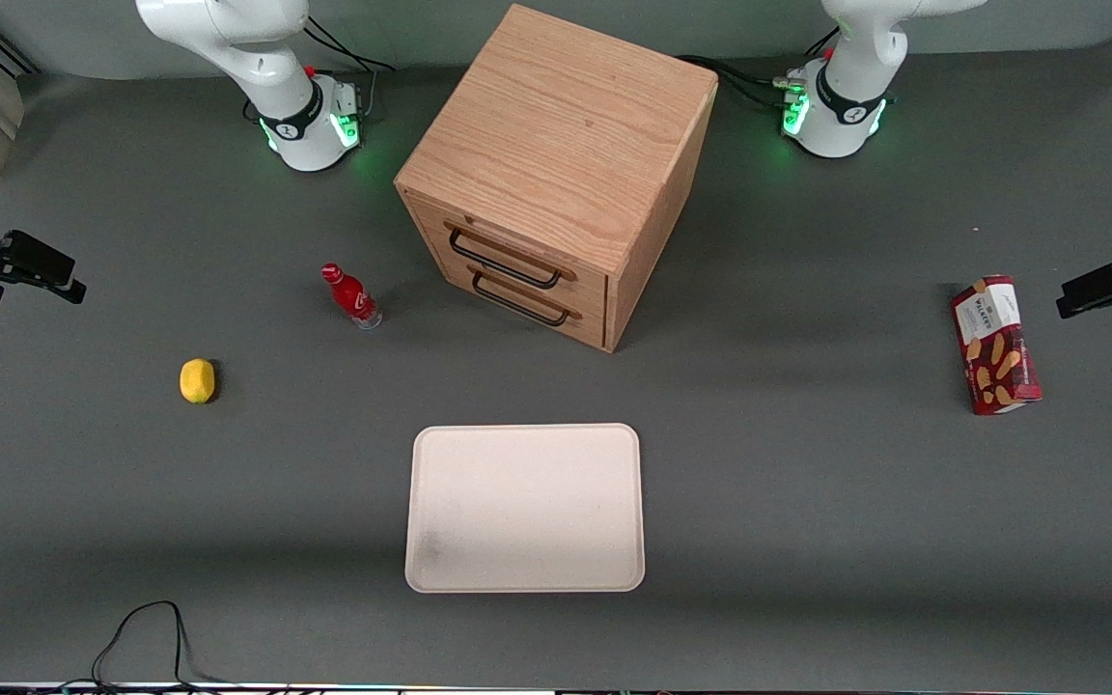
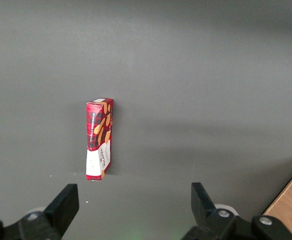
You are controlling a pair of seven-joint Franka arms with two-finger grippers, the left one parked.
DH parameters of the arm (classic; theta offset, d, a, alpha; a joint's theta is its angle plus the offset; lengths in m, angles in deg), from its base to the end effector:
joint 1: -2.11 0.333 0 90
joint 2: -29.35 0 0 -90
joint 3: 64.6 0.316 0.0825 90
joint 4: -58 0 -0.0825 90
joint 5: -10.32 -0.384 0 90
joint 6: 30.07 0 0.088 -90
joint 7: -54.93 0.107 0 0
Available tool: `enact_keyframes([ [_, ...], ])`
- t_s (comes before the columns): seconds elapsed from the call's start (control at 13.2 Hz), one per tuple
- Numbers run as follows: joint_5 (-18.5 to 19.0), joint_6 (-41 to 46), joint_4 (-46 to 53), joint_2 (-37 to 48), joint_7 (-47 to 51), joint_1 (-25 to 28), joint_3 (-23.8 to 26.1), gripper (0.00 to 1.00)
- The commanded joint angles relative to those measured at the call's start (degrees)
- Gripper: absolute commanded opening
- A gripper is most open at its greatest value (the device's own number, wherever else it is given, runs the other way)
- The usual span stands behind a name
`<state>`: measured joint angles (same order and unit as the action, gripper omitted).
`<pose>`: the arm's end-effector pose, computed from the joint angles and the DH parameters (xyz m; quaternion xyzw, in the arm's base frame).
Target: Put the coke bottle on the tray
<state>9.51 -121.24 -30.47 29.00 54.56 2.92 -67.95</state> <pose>0.5585 -0.0232 0.6356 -0.9996 0.0189 -0.0207 0.0064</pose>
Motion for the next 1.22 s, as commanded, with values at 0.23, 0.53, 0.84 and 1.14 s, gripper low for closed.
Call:
enact_keyframes([
  [0.23, 1.16, 0.64, 0.23, 0.26, -0.69, 0.94, -0.78, 1.00],
  [0.53, 1.16, 1.87, 0.23, 0.17, -0.95, 1.03, -0.78, 1.00],
  [0.84, 1.07, 1.96, -0.03, 0.26, -0.52, 1.46, -0.69, 1.00],
  [1.14, 1.07, 1.70, -1.69, 1.05, 4.39, 5.41, -0.78, 1.00],
])
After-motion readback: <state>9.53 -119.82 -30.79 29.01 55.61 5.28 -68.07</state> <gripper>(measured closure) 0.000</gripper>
